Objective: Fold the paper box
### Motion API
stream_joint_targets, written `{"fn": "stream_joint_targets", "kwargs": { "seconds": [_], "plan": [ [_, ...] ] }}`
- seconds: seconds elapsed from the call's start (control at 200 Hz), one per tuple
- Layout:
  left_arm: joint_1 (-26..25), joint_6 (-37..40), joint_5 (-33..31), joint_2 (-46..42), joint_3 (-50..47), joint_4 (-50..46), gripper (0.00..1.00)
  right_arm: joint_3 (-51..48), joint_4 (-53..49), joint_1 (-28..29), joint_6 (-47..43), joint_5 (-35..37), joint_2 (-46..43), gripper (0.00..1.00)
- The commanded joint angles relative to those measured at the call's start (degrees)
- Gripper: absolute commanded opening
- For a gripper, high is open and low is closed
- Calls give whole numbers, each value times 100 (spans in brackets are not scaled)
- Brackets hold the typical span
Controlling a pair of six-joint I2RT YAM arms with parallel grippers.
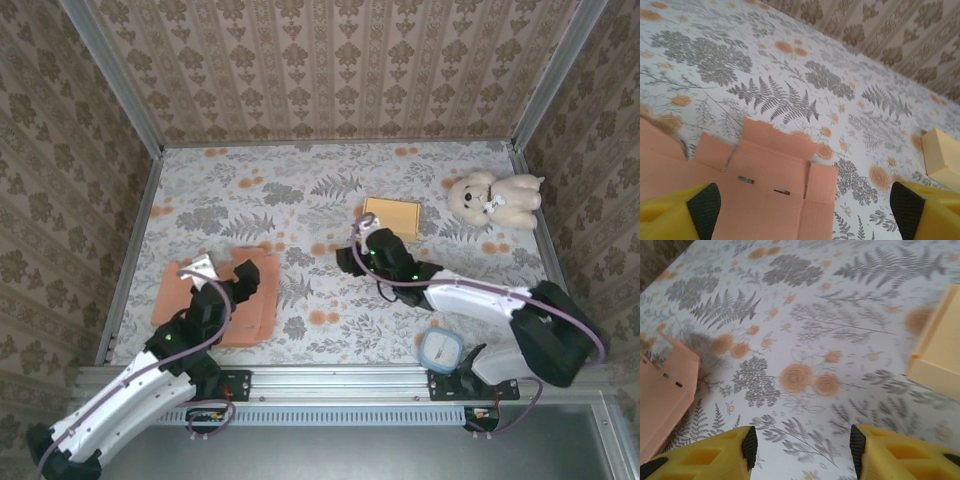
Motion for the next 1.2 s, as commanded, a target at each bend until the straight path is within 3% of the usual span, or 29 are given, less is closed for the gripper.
{"fn": "stream_joint_targets", "kwargs": {
  "seconds": [0.0, 0.195, 0.345, 0.595, 0.88, 1.05, 1.195],
  "plan": [
    [40, -153, -417, -407, -162, -717, 92, 601, 181, 197, -384, -302, 711, 55],
    [53, -313, -645, -375, -227, -959, 92, 1662, 204, 382, -702, -943, 1980, 56],
    [71, -352, -857, -430, -360, -843, 92, 2564, -273, 521, -1143, -1050, 2794, 57],
    [112, -353, -1070, -427, -514, -568, 92, 3749, -735, 522, -1781, -1882, 3753, 59],
    [132, -299, -1075, -423, -558, -521, 92, 5132, -1065, 537, -1833, -2598, 4869, 58],
    [156, -273, -1030, -442, -600, -451, 92, 5609, -1119, 536, -1842, -2855, 5326, 52],
    [169, -247, -972, -438, -643, -364, 92, 5613, -1081, 535, -1978, -2976, 5390, 36]
  ]
}}
